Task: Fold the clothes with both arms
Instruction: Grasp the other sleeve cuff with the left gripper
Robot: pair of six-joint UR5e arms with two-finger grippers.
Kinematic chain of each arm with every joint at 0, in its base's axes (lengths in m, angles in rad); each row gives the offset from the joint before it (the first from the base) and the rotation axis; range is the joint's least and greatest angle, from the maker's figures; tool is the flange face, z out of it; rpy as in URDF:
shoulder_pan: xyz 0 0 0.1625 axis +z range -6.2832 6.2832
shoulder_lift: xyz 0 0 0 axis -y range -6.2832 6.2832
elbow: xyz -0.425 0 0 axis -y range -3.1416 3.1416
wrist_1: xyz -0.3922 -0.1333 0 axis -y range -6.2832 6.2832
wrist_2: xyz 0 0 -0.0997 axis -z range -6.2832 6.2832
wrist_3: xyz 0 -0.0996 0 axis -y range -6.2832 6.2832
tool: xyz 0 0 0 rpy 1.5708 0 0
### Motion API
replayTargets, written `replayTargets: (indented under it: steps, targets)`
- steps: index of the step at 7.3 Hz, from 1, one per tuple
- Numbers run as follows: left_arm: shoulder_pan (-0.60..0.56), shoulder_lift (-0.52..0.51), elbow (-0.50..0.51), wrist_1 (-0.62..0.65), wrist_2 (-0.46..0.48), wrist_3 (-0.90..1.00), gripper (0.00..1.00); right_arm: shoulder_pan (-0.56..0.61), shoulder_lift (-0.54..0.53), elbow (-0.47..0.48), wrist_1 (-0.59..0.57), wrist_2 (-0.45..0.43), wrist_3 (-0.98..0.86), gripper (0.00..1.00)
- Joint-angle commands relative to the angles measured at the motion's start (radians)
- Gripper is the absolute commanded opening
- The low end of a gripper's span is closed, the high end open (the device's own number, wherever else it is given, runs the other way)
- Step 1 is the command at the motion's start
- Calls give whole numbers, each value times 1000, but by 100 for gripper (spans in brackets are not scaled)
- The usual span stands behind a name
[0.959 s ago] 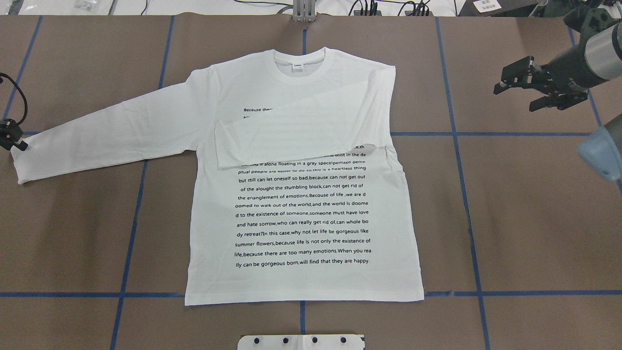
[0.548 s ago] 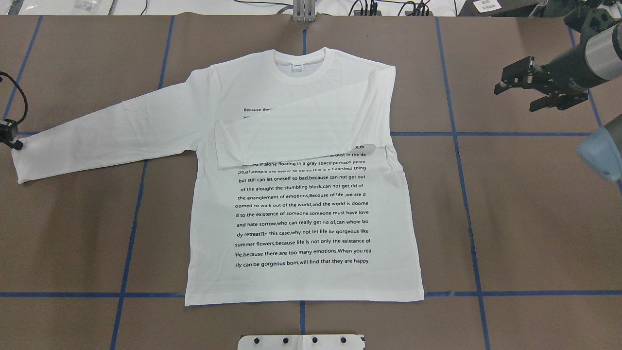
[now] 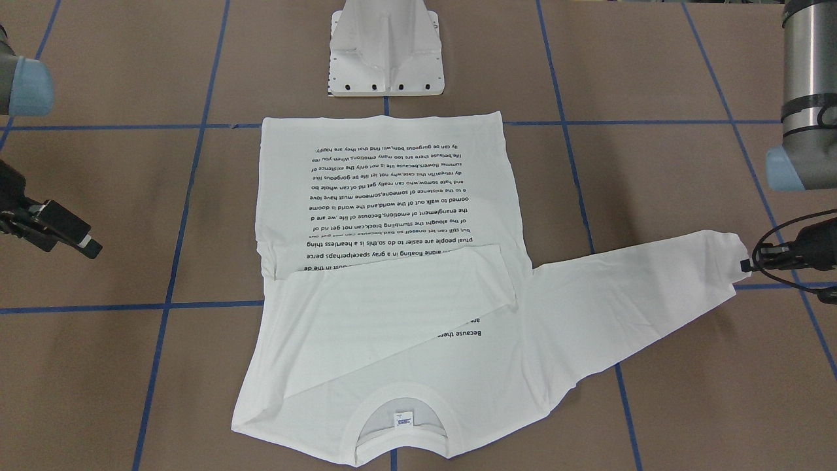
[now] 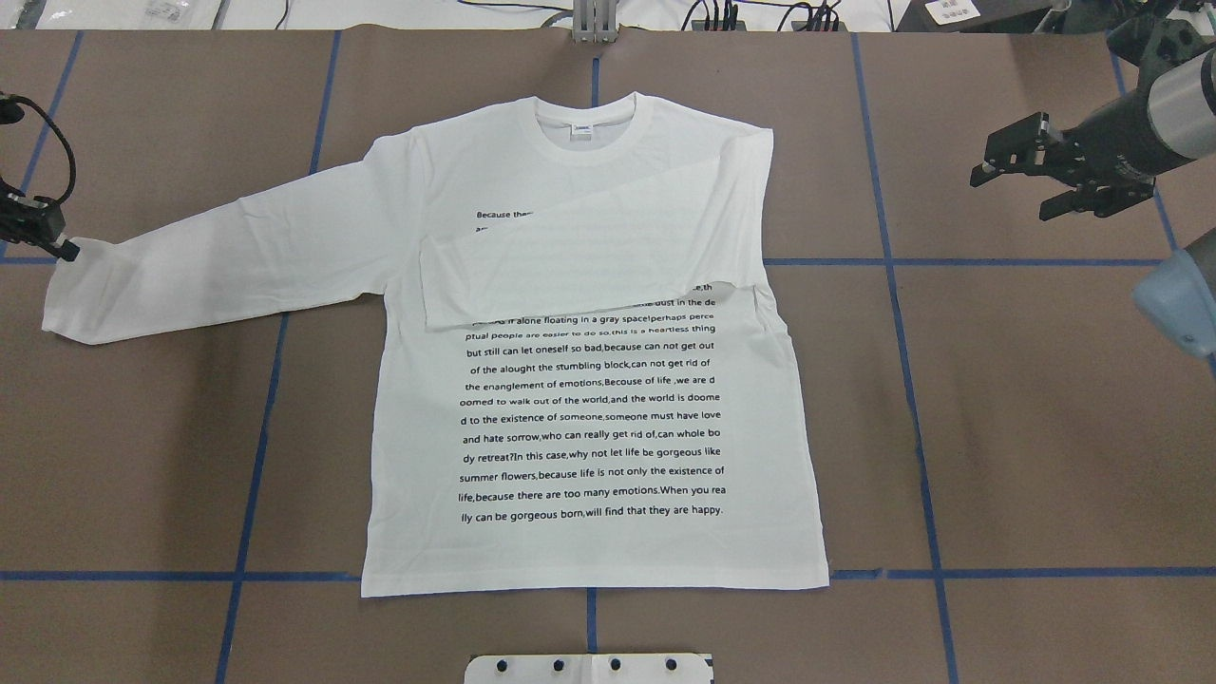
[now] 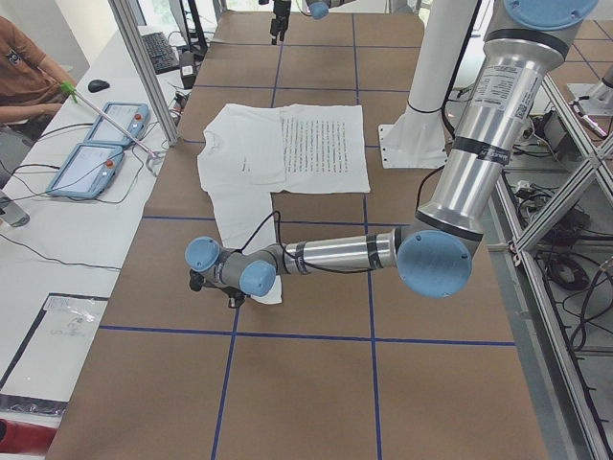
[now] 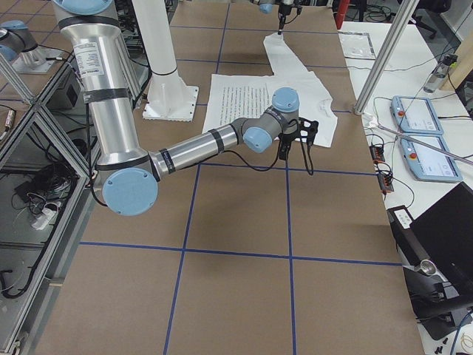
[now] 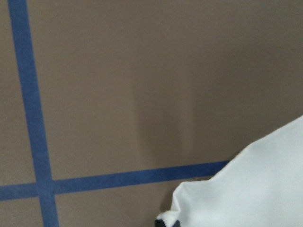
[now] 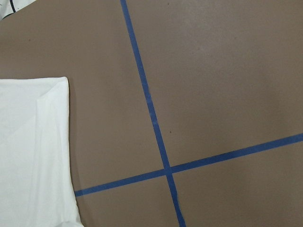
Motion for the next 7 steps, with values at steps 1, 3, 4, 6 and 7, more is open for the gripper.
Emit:
replayTargets:
  steps: [1,3,4,6,7]
  targets:
    - [30,-56,-181,-3,-47,-321,0,16,-20,-9,-3,0,-55,100]
    - [205,-187,-329,-11,-34,-714,0,73,-52,-66,-2,0,-240,100]
    - [296,-282,-334,-52,67,-899,0,85,-69,-75,-3,-3,-286,100]
    - [476,-458,-265,-182,309,-1194,0,93,-85,-113,5,-6,-293,100]
    - [559,-611,-143,-206,412,-1251,0,93,-86,-119,5,-6,-293,100]
